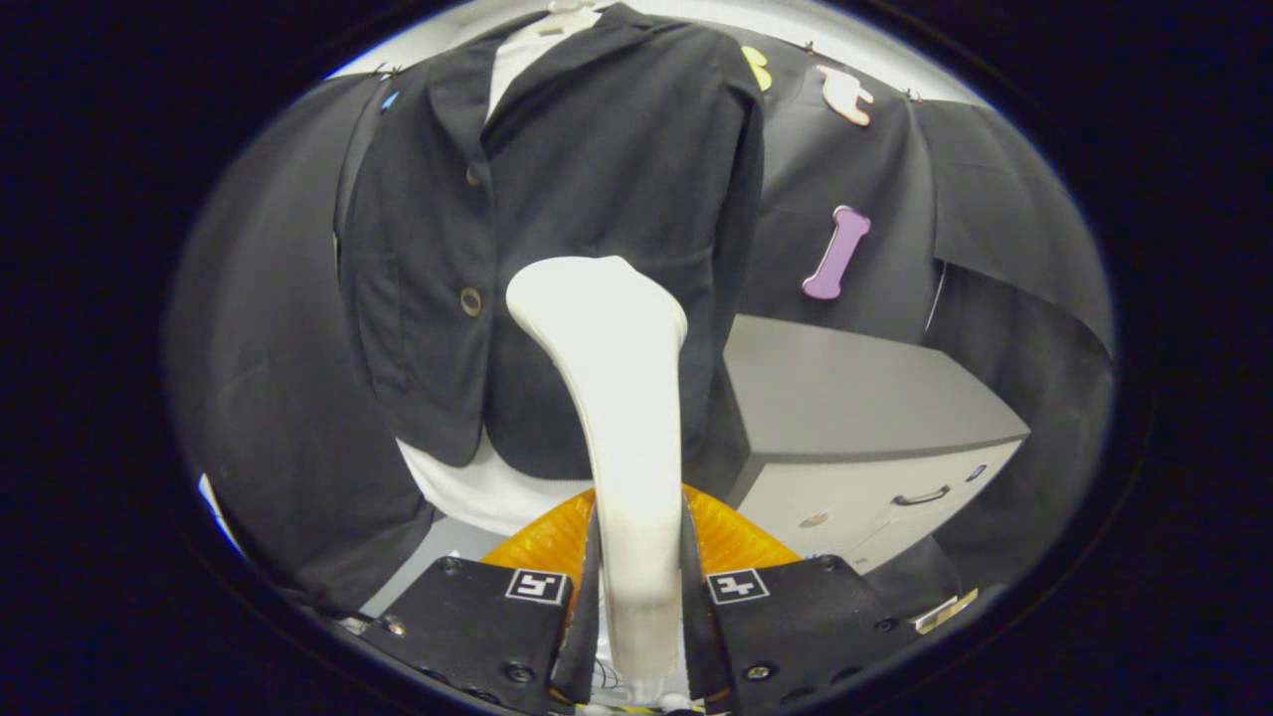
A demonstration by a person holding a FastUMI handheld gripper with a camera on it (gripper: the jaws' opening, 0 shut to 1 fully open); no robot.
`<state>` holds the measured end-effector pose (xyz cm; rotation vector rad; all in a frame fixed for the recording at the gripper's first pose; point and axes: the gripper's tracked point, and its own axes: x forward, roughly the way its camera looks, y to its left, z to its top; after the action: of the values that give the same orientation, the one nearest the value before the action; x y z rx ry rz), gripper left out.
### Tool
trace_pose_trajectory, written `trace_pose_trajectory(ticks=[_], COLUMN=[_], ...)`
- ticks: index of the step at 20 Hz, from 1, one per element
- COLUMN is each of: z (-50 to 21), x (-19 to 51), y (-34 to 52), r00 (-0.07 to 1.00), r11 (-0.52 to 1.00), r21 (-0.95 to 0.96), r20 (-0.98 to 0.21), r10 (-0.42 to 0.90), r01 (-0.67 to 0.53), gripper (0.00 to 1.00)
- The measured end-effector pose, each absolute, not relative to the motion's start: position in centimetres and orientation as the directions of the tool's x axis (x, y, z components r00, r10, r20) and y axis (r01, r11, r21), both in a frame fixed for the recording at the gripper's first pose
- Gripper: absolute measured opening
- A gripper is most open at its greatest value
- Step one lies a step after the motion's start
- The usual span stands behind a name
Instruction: Iron the clothes twice with a garment steamer, once on the left side and once on the right side.
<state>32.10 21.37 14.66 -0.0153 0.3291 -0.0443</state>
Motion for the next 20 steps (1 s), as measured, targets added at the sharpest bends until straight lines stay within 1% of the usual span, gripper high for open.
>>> trace_pose_trajectory(ticks=[5,11,17,20], z=[23.7,34.2,42.1,45.2], x=[30.0,28.8,28.7,29.1], y=[22.5,27.3,33.2,35.7], r00=[0.976,0.997,0.998,0.997], r11=[0.998,0.998,0.996,0.997], r21=[0.028,0.067,0.061,0.05], r20=[-0.214,-0.08,0.008,0.04], r10=[-0.042,0.014,0.06,0.064], r01=[0.049,-0.009,-0.06,-0.066], gripper=[0.38,0.38,0.38,0.38])
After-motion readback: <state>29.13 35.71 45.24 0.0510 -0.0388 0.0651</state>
